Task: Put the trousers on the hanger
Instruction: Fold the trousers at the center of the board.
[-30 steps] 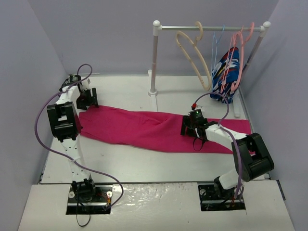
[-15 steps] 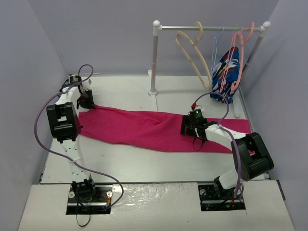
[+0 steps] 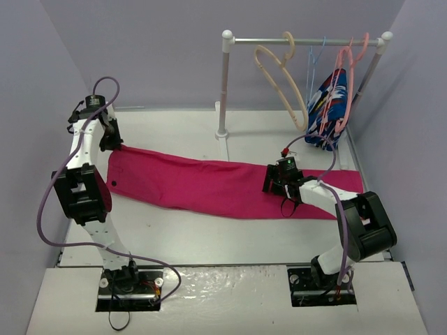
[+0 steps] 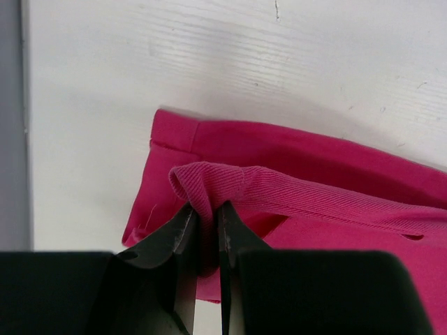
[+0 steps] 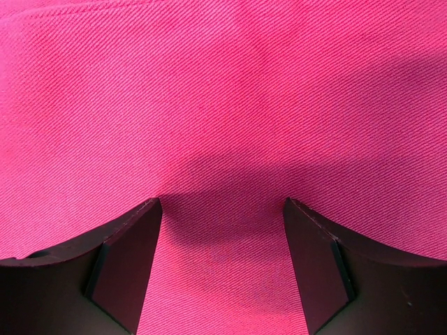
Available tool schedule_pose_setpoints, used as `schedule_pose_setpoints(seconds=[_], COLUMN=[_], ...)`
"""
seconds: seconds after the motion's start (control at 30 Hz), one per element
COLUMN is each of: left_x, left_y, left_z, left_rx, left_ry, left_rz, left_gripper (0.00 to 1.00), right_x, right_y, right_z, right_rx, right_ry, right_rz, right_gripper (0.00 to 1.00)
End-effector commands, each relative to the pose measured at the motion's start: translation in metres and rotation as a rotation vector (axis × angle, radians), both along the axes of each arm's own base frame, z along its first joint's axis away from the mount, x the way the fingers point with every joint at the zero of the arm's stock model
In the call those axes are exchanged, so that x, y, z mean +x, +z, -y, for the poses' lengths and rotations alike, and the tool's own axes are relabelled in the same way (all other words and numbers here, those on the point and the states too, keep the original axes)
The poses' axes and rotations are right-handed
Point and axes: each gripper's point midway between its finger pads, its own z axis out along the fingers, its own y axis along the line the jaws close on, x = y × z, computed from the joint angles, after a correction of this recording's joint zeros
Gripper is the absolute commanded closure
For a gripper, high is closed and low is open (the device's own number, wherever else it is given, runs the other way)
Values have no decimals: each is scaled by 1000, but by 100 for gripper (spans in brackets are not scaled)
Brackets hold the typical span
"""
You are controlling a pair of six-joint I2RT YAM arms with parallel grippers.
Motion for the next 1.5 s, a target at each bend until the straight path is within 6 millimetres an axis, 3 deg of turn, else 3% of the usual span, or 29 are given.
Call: schedule_pose_setpoints(seconds=[0.0, 0.07, 0.23, 0.33, 0.5, 0.6, 0.8, 0.9, 1.03, 1.1, 1.2, 1.33, 1.47], left_x=[-13, -18, -31, -37, -25, -11, 1, 0, -9, -20, -36, -60, -61], left_y=[64, 69, 58, 42, 17, 4, -14, -3, 30, 49, 71, 57, 53], left_z=[-27, -37, -51, -64, -76, -74, -83, -92, -92, -85, -54, -22, -31], left_rx=[130, 172, 219, 222, 220, 205, 237, 287, 305, 295, 241, 179, 213], left_ry=[119, 160, 222, 287, 311, 283, 283, 311, 348, 353, 298, 234, 225], left_rz=[78, 54, -9, -34, -26, 3, 9, 40, 134, 184, 260, 237, 255], left_gripper=[100, 100, 100, 100, 100, 92, 65, 35, 17, 17, 18, 21, 18], right_x=[-35, -35, -35, -35, -36, -35, -34, -33, -31, -29, -27, -23, -22], right_y=[-36, -36, -36, -36, -38, -37, -35, -33, -26, -21, -14, -4, 0], right_z=[22, 23, 29, 29, 29, 29, 30, 30, 30, 28, 25, 17, 8], right_rx=[-56, -54, -55, -53, -51, -49, -51, -52, -50, -46, -37, -40, -44], right_ry=[-41, -46, -68, -70, -69, -69, -70, -66, -62, -56, -39, -4, 28], right_rz=[-159, -158, -159, -160, -163, -160, -150, -143, -118, -103, -78, -42, -28], right_gripper=[32, 32, 32, 32, 32, 32, 32, 32, 32, 32, 32, 32, 32])
